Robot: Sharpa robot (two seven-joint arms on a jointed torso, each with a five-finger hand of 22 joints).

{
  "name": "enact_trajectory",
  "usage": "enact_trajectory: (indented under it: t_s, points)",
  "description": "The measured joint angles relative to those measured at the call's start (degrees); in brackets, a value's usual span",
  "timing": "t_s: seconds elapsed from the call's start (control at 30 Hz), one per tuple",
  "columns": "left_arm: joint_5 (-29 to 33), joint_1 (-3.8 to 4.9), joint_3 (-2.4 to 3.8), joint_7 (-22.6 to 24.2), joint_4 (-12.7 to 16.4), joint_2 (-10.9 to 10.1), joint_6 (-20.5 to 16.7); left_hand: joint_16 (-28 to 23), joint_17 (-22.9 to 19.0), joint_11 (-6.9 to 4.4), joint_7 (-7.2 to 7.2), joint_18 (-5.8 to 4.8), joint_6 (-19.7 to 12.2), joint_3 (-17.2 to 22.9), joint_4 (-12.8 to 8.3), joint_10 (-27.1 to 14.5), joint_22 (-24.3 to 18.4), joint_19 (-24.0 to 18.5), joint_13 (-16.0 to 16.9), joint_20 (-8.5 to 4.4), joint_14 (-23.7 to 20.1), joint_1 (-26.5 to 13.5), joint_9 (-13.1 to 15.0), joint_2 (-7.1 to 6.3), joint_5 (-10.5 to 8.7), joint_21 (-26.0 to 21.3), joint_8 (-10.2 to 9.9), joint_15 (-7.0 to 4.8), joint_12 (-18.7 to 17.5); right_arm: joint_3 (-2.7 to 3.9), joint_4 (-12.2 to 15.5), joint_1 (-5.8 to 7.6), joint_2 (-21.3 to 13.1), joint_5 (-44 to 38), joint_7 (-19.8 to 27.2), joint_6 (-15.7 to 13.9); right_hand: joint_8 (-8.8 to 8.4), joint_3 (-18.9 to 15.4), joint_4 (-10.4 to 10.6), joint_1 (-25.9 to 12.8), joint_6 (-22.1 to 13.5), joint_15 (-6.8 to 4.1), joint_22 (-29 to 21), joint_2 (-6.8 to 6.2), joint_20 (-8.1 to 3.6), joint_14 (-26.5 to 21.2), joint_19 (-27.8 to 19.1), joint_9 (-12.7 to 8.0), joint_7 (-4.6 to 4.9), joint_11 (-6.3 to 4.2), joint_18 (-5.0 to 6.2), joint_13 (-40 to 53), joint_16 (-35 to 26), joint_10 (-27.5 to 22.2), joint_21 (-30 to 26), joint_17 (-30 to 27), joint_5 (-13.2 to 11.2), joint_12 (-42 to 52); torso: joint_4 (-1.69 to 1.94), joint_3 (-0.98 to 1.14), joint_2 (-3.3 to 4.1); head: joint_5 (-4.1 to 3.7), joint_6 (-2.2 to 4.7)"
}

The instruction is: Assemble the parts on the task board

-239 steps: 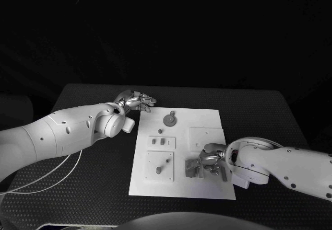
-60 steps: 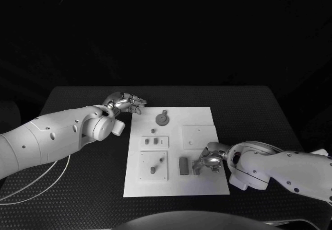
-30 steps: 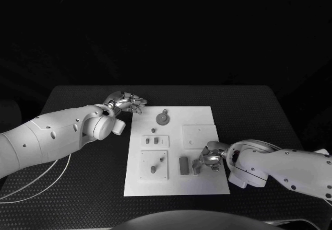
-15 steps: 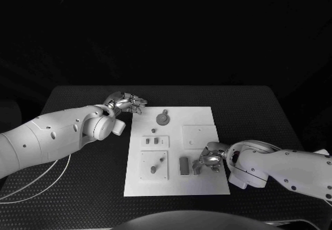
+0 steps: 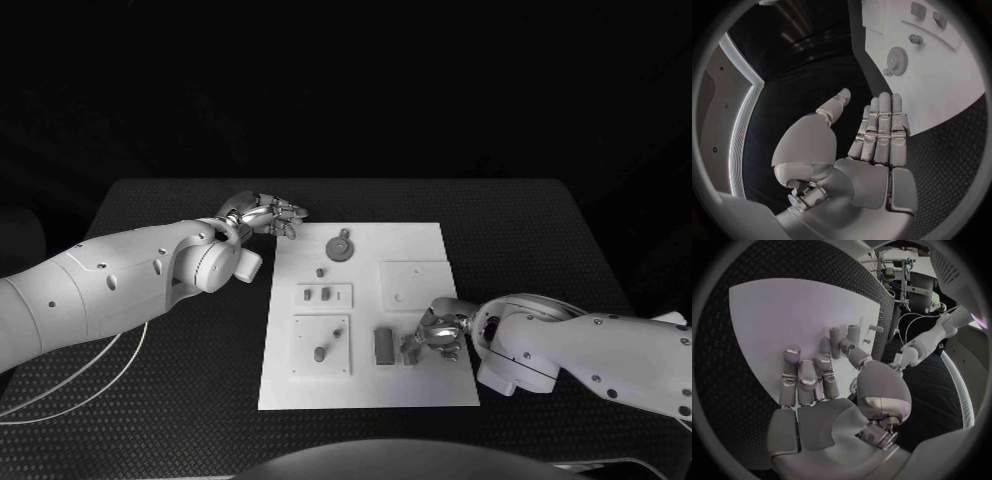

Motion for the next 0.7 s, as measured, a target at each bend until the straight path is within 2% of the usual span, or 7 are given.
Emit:
enact_trajectory:
  t_s: [0.1, 0.17, 0.27, 0.7]
  points:
    - [-0.01, 0.00, 0.00, -0.01, 0.00, -0.01, 0.00, 0.00, 0.00, 0.19, 0.00, 0.00, 0.00, 0.00, 0.00, -0.19, 0.00, 0.00, 0.00, 0.00, -0.01, -0.21, 0.00, -0.21, 0.00, 0.00, 0.00, 0.01, 0.00, -0.01, 0.02, -0.02, 0.07, 0.04, 0.00, 0.16, -0.05, 1.15, 1.94, -1.00, -0.09, -0.10, 0.00, -2.43, -0.21, -0.12, 0.21, -0.19, 0.09, 0.00, 0.00, 0.02, 0.00, 0.00, -0.05, -0.17, 0.02, -0.22, 0.00, 0.00, -0.01, 0.01, -0.04]
    - [-0.01, 0.00, 0.00, -0.02, 0.00, -0.01, 0.00, 0.00, 0.00, 0.19, 0.00, 0.00, 0.00, 0.00, 0.00, -0.19, 0.00, 0.00, 0.00, 0.00, -0.01, -0.21, 0.00, -0.21, 0.00, 0.00, 0.00, 0.01, 0.00, -0.01, 0.04, -0.02, 0.09, 0.06, 0.01, 0.24, -0.16, 1.71, 2.66, -1.20, -0.10, -0.10, 0.00, -3.17, -0.21, -0.12, 0.21, -0.19, 0.10, 0.00, 0.00, 0.09, 0.00, 0.00, -0.05, -0.34, 0.05, -0.22, 0.00, 0.00, -0.01, 0.03, -0.04]
    - [-0.01, 0.00, 0.00, -0.04, 0.00, -0.01, 0.00, 0.00, 0.00, 0.19, 0.00, 0.00, 0.00, 0.00, 0.00, -0.19, 0.06, 0.00, -0.01, 0.00, -0.01, -0.21, 0.00, -0.21, 0.00, 0.00, 0.00, 0.01, 0.00, 0.00, 0.04, -0.02, 0.09, 0.08, 0.03, 0.37, -0.17, 1.95, 3.05, -1.17, -0.13, -0.09, 0.00, -3.62, -0.21, -0.13, 0.21, -0.16, 0.13, 0.00, 0.00, 0.09, 0.00, -0.01, -0.05, -0.49, 0.05, -0.22, 0.00, 0.01, 0.00, 0.08, -0.04]
    - [-0.03, 0.00, 0.00, -0.08, -0.01, -0.01, 0.00, 0.00, 0.05, 0.19, 0.00, 0.00, 0.00, 0.00, 0.00, -0.19, 0.05, 0.00, 0.04, 0.00, -0.01, -0.21, -0.05, -0.21, 0.00, 0.00, 0.00, 0.01, 0.00, 0.00, -0.03, -0.03, 0.07, 0.23, 0.14, 0.48, -0.15, 2.25, 3.67, -1.40, -0.18, -0.18, -0.01, -3.83, -0.19, -0.42, 0.21, -0.04, 0.18, 0.11, 0.00, 0.08, -0.22, -0.11, -0.05, -0.65, 0.05, -0.22, -0.01, 0.03, -0.01, 0.09, -0.04]
